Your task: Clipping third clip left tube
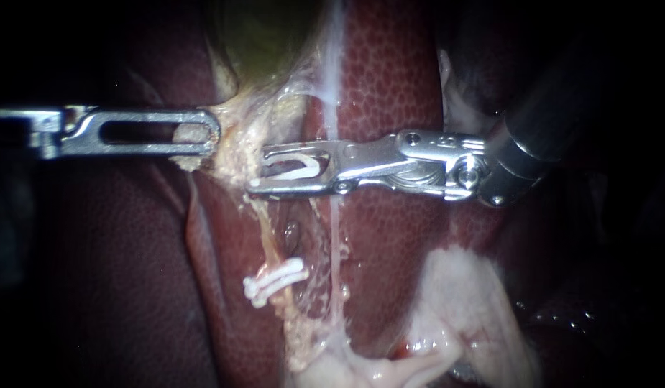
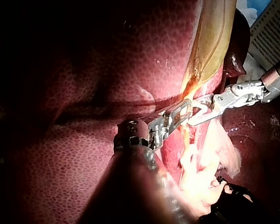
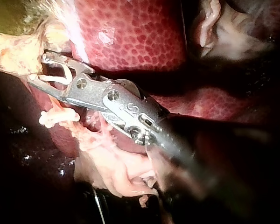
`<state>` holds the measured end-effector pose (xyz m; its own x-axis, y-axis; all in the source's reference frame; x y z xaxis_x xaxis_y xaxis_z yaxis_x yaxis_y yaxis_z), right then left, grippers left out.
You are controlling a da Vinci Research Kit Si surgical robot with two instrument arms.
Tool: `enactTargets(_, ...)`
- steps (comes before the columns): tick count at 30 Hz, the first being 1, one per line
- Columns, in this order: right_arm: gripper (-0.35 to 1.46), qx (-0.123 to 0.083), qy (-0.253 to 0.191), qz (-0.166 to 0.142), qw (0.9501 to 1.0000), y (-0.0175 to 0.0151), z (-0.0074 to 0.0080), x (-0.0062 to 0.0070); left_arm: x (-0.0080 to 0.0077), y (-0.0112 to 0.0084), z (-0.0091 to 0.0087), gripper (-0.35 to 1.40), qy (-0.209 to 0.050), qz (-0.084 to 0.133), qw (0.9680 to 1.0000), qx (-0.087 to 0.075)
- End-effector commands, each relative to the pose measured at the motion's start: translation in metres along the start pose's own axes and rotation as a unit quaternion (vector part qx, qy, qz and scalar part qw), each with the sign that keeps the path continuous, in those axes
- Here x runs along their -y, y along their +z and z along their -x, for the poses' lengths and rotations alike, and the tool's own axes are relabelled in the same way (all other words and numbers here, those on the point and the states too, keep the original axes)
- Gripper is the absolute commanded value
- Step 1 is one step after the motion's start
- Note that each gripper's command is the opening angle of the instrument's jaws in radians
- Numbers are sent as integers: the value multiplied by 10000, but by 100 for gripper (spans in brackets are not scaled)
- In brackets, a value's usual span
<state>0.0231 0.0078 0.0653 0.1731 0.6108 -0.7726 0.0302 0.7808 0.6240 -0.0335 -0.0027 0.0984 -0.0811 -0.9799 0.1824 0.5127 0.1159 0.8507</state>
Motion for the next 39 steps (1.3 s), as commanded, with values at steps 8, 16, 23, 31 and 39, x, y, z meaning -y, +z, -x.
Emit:
enactTargets(8, 23, 2, -1, -6, 10000, -2, 0, 1, 0, -1, 0, -35, 0, 0, 10000, 0)
enactTargets(16, 34, 2, -1, -13, 10000, -4, 0, 3, 0, -2, 0, -35, 1, -1, 10000, -1)
enactTargets(23, 42, 4, -3, -29, 10000, -9, 0, 6, -1, -3, 0, -35, 2, -4, 10000, -4)
enactTargets(31, 49, 7, -5, -62, 10000, -19, -1, 12, -1, -3, 0, -35, 2, -4, 10000, -4)
enactTargets(39, 51, 2, 121, -267, 9996, -29, 4, 21, -1, -3, 0, -35, 2, -4, 10000, -5)
